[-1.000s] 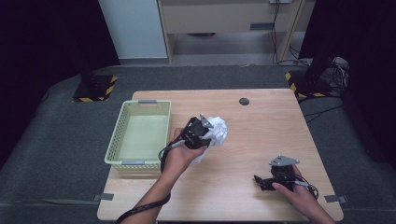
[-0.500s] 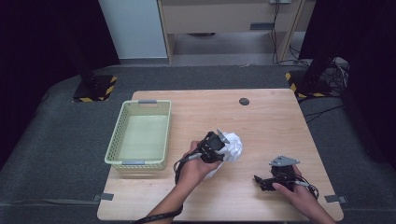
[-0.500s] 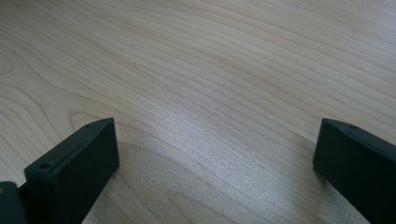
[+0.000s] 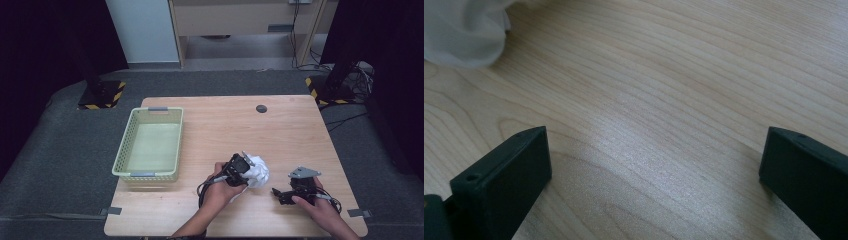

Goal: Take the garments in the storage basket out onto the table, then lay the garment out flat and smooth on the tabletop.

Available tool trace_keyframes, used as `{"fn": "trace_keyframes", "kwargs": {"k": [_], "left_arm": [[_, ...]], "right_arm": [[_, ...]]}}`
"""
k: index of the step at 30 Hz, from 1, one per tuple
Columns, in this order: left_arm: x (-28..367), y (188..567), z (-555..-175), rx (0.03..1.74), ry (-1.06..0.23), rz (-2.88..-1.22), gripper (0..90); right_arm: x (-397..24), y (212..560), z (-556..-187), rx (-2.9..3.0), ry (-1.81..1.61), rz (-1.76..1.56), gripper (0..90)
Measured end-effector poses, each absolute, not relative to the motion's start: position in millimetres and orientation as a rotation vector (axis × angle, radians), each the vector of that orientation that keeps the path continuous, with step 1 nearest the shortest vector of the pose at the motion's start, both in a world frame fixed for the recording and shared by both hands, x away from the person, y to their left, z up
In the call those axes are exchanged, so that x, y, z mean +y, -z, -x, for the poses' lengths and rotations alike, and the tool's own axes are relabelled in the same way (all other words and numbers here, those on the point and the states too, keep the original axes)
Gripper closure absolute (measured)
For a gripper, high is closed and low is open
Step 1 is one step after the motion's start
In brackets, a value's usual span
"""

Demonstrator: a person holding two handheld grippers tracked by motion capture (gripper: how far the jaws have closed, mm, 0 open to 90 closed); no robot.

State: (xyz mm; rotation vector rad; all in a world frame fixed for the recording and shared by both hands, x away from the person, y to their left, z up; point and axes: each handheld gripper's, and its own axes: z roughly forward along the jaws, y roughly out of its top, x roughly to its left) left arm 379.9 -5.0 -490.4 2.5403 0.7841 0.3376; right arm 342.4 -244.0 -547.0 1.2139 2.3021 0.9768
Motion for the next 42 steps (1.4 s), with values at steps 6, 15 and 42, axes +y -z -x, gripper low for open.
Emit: {"fn": "trace_keyframes", "kwargs": {"k": [6,15,42], "left_arm": [[-10,498,-382,0.817,-0.358,-2.531,50.2],[-17,511,-385,0.841,-0.367,-2.526,32.8],[23,475,-346,0.821,-0.421,-2.286,8.2]], "right_arm": [[-244,547,-342,2.302,-0.976,-1.213,0.6],[-244,547,-343,2.303,-0.975,-1.212,0.6],[-254,533,-343,2.364,-0.936,-1.169,7.7]]}}
